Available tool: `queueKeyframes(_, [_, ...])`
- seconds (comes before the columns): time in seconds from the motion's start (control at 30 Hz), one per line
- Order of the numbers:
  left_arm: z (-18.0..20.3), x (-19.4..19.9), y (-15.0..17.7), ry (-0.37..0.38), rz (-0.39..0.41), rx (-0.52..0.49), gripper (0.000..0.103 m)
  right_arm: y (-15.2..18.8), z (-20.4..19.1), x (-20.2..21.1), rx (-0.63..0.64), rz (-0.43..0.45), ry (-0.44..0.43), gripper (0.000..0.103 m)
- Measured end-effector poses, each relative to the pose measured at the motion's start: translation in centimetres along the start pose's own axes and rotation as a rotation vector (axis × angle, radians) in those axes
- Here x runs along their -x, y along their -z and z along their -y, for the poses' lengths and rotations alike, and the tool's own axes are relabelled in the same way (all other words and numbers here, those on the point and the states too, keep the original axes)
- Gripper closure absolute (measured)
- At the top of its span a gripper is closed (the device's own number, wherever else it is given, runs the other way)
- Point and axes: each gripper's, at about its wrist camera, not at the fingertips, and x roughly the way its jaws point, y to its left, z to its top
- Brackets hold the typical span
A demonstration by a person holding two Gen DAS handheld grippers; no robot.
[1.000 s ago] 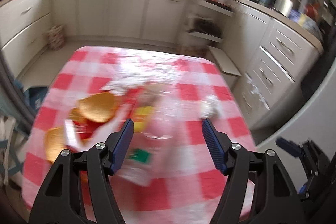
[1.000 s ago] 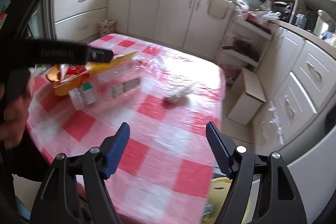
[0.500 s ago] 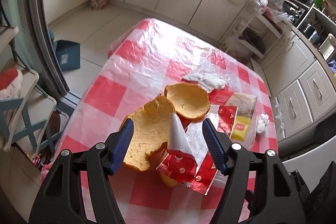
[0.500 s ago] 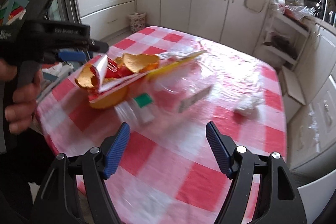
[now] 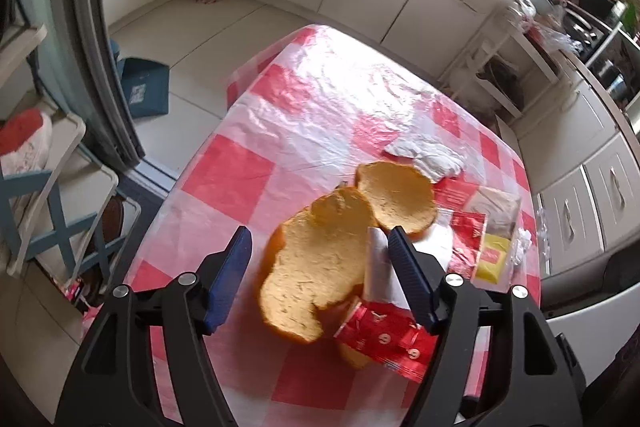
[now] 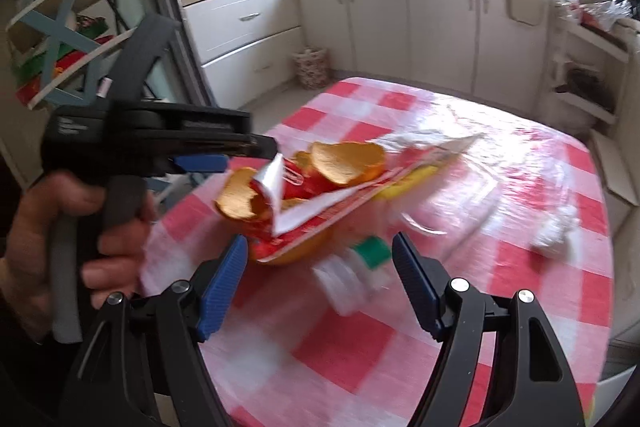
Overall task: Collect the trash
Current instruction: 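Grasp an orange peel with the left tool and another with the right tool, then carry the orange peels toward the yellow bucket and open the right tool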
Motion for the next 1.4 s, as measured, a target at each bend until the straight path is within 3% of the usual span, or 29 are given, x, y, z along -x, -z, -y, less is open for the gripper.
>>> queueKeyframes(0.37, [-2.5,-1.7,-1.2,-0.048,-0.041,0.079,0.035,-1.0,0.5,-4.8,-0.105,-0.039,-0.104,0.031])
queueKeyframes(0.43, [-2.5,-2.1,-1.3,-0.048,-0.053,0.079,0.035,-1.1,1.1,-5.1,-0.129,-0.047,-0.12,0.046])
queueKeyframes(0.5, [-2.3,-2.5,-1.4,-0.051,-0.067,0.063,0.035,-1.1,1.5,-5.4,-0.142,-0.059,-0.13,0.073])
queueKeyframes(0.57, [-1.7,-3.4,-1.2,-0.079,-0.102,0.027,0.035,-1.0,1.6,-5.4,-0.136,-0.071,-0.123,0.089])
queueKeyframes(0.73, [-0.3,-4.4,-0.5,-0.146,-0.115,-0.055,0.037,-0.6,1.1,-3.7,-0.106,-0.064,-0.126,0.097])
queueKeyframes(0.77, [-0.3,-4.3,-0.5,-0.145,-0.111,-0.055,0.049,-0.5,1.0,-3.3,-0.098,-0.062,-0.125,0.098])
queueKeyframes(0.8, [-0.3,-4.3,-0.4,-0.13,-0.114,-0.054,0.073,-0.4,1.0,-2.6,-0.089,-0.057,-0.123,0.098])
queueKeyframes(0.87, [-0.2,-4.3,-0.2,-0.098,-0.122,-0.052,0.089,-0.3,1.1,-1.9,-0.084,-0.049,-0.121,0.098])
queueKeyframes(0.9, [0.1,-4.1,-0.1,-0.09,-0.116,-0.061,0.092,-0.3,1.2,-1.3,-0.08,-0.042,-0.118,0.099])
queueKeyframes(1.2, [4.8,3.8,0.8,0.102,0.179,-0.124,0.094,1.4,3.0,5.2,-0.045,0.037,0.008,0.099])
queueKeyframes(1.3, [7.6,5.7,2.2,0.175,0.241,-0.172,0.094,2.6,4.1,7.0,-0.056,0.041,0.063,0.099])
queueKeyframes(1.4, [10.1,7.0,3.5,0.204,0.272,-0.23,0.094,4.1,5.8,8.2,-0.102,0.021,0.086,0.099])
